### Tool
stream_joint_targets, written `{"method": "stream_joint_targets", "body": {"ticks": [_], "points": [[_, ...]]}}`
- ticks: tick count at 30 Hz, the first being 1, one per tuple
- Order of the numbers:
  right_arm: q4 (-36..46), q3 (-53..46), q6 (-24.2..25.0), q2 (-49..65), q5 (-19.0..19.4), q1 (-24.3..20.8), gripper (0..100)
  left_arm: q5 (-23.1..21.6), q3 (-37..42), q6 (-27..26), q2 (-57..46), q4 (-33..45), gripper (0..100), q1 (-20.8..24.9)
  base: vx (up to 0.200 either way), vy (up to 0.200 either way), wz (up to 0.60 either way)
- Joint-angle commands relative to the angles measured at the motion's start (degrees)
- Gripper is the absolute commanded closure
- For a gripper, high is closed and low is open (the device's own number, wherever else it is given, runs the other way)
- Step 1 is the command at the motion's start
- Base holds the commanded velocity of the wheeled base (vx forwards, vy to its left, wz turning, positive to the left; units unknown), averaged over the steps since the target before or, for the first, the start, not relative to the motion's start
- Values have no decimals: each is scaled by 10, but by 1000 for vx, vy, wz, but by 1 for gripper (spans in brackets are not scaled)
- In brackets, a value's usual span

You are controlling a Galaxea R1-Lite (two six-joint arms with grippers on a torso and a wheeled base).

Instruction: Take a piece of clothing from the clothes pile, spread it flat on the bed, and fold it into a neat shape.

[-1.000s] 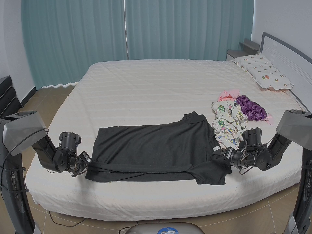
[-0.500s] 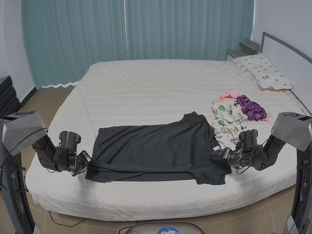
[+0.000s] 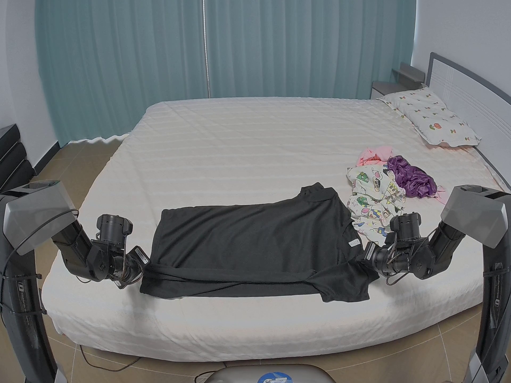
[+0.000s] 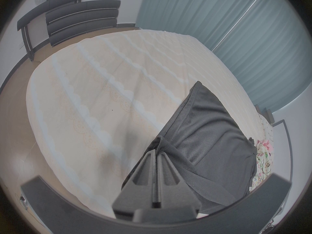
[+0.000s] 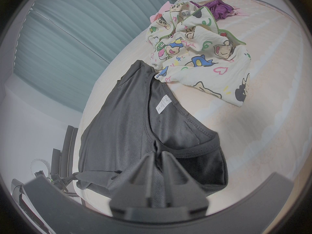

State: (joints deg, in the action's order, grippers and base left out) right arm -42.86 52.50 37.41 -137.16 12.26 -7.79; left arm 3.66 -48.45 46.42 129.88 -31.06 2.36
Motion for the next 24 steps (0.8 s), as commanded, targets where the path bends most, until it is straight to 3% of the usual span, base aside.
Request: {"method": "stream_joint_targets", "body": {"ticks": [1, 17, 24], "points": [[0, 2, 0, 0, 0, 5, 100, 0, 0, 1, -2, 1, 100, 0, 0, 0, 0], [-4, 3, 35, 32, 1, 41, 100, 2, -16, 1, -30, 10, 100, -1, 0, 0, 0], [-56, 1, 64, 39, 1, 42, 100, -1, -40, -4, -36, 94, 100, -6, 0, 0, 0]]}}
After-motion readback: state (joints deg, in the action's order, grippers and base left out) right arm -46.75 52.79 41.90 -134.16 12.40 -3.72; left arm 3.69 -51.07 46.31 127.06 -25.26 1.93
